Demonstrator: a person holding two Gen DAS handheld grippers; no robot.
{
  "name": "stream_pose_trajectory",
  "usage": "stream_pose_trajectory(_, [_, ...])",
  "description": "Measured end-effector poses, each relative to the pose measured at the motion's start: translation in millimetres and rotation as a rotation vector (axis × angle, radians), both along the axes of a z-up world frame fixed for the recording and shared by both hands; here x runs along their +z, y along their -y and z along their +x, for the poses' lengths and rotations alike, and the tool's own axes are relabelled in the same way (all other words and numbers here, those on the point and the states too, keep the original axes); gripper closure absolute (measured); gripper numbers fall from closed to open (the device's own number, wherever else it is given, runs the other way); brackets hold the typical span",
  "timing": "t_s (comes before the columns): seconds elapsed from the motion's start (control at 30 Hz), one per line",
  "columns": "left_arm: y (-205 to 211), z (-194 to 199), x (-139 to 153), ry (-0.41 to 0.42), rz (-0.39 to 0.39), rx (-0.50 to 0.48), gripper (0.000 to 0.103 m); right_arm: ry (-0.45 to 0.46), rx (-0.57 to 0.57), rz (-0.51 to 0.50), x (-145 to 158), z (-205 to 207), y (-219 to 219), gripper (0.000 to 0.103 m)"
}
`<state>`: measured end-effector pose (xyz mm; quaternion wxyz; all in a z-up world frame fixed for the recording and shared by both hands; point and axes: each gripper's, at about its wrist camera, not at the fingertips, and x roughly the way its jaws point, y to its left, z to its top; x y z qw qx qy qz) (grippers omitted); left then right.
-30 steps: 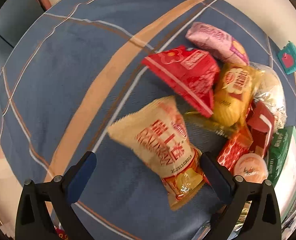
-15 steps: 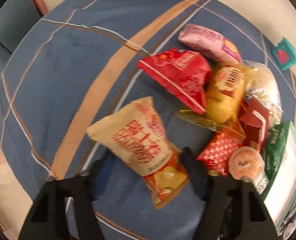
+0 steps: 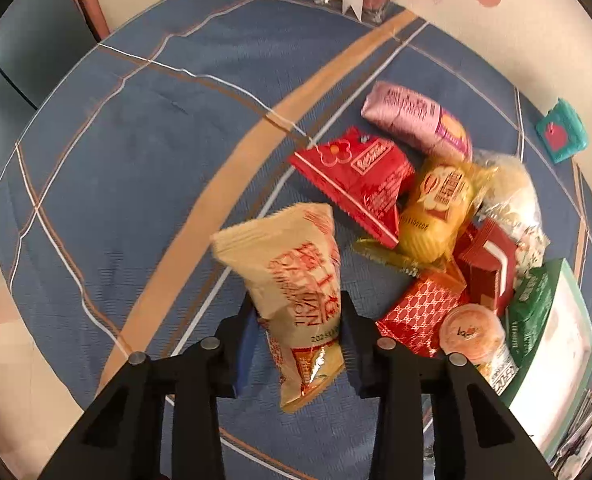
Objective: Organize snacks
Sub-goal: 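Close the right gripper on the biscuit while the left gripper grasps the cream roll, then carry both snacks over the tray and open both grippers to drop them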
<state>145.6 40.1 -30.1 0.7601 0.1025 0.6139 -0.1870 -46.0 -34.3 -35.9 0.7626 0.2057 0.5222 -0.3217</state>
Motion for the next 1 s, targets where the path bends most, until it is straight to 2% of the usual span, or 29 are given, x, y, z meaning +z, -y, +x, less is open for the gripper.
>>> stream_pose_trajectory(0.2, [-15,-5,46,0.047,-0.056,0.031,0.065,0.061,-0.012,-0.008,27,-8,-1,0.049])
stream_pose_trajectory(0.3, [-8,-12,55,0.081,-0.083,0.036,0.065,0.084,-0.02,-0.017,39,-14,-1,0.049])
stream_pose_trajectory(0.43, [4,-21,41,0.106,-0.107,0.036,0.065,0.08,-0.036,-0.019,33,-22,6,0.049])
stream_pose_trajectory(0.53, [7,-30,50,0.109,-0.117,0.026,0.065,0.076,-0.069,-0.009,35,-31,16,0.049])
stream_pose_trajectory(1.0, [65,-97,57,0.114,-0.138,-0.158,0.065,0.089,-0.335,-0.015,46,-110,98,0.049])
